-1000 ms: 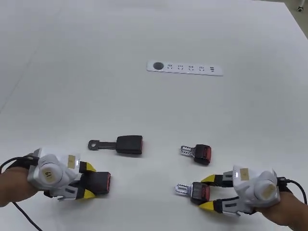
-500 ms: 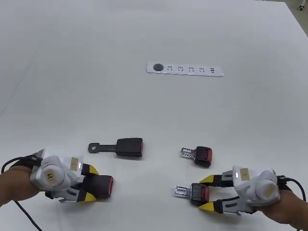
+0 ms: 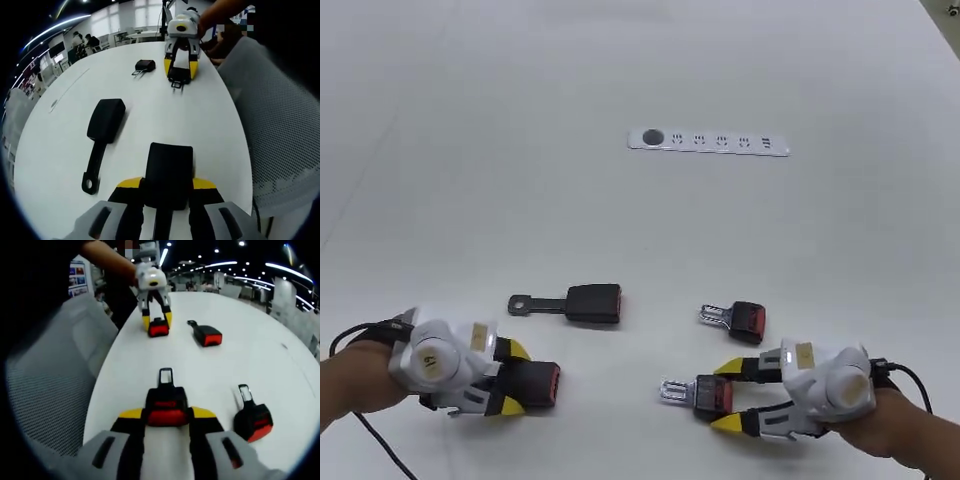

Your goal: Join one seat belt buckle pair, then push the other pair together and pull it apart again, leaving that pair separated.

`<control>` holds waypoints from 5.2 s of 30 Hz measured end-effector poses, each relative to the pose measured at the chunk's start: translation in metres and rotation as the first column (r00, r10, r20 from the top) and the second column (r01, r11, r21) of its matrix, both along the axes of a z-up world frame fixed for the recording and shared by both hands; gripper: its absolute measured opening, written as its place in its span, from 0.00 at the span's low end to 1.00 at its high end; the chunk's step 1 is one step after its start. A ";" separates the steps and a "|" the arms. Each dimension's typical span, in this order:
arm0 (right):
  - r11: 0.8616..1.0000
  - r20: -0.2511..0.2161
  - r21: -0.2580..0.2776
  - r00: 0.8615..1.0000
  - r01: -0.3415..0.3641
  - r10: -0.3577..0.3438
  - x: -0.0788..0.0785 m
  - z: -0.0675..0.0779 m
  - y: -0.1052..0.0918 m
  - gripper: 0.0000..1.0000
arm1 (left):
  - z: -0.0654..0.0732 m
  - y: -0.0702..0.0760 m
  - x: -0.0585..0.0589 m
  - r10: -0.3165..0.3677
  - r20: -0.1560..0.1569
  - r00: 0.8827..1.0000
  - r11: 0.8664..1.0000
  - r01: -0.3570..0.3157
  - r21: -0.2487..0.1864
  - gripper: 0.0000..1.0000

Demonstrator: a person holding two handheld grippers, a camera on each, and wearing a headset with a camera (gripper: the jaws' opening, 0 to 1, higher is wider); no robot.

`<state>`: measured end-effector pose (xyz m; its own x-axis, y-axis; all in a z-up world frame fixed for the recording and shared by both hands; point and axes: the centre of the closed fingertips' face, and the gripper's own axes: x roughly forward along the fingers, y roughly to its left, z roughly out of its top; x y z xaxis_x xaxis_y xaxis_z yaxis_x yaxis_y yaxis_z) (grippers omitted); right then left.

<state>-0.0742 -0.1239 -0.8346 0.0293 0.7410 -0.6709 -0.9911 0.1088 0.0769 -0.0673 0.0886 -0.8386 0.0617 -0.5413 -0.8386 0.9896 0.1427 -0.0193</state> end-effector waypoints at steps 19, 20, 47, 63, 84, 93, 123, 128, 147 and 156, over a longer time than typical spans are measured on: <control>0.997 -0.010 0.081 1.000 -0.020 0.021 0.001 0.001 0.058 0.34 | 0.000 0.000 -0.001 0.005 -0.009 1.000 1.000 -0.004 0.012 0.35; 0.996 -0.008 0.088 1.000 -0.021 0.021 0.001 0.001 0.061 0.34 | 0.000 0.000 -0.001 0.005 -0.010 1.000 1.000 -0.005 0.014 0.35; 0.984 -0.027 0.171 0.998 -0.054 0.059 0.001 0.001 0.131 0.34 | -0.001 0.001 -0.001 -0.009 -0.015 1.000 0.999 0.009 0.040 0.35; 0.988 -0.027 0.151 0.999 -0.042 0.047 0.004 0.001 0.148 0.34 | -0.003 0.001 0.002 -0.037 -0.010 0.999 0.997 0.038 0.064 0.35; 0.994 -0.013 0.098 0.998 -0.054 0.056 0.003 -0.006 0.171 0.34 | -0.005 0.001 -0.001 -0.120 -0.009 0.993 0.987 0.120 0.102 0.35; 0.994 -0.005 0.100 0.999 -0.040 0.041 0.001 -0.003 0.170 0.34 | -0.006 0.002 -0.002 -0.125 -0.008 0.992 0.987 0.125 0.101 0.35; 0.993 0.052 0.101 0.997 -0.060 0.055 0.002 -0.007 0.165 0.33 | -0.002 0.005 -0.002 -0.072 -0.017 0.997 0.997 0.072 -0.008 0.35; 0.992 0.059 0.104 0.997 -0.065 0.059 0.003 -0.006 0.165 0.33 | -0.002 0.004 0.000 -0.070 -0.017 0.997 0.997 0.070 -0.021 0.35; 0.992 0.077 0.111 0.995 -0.063 0.055 0.004 -0.002 0.157 0.32 | -0.001 0.000 -0.002 -0.080 -0.025 0.997 0.996 0.078 -0.043 0.34; 0.991 0.073 0.119 0.996 -0.057 0.048 0.003 -0.001 0.156 0.32 | -0.002 0.001 -0.001 -0.075 -0.027 0.997 0.996 0.074 -0.047 0.34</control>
<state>-0.0711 0.0319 -0.8353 0.0320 0.8184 -0.5738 -0.9986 0.0508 0.0168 -0.0687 0.0901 -0.8405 -0.0039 -0.5818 -0.8133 0.9964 0.0667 -0.0525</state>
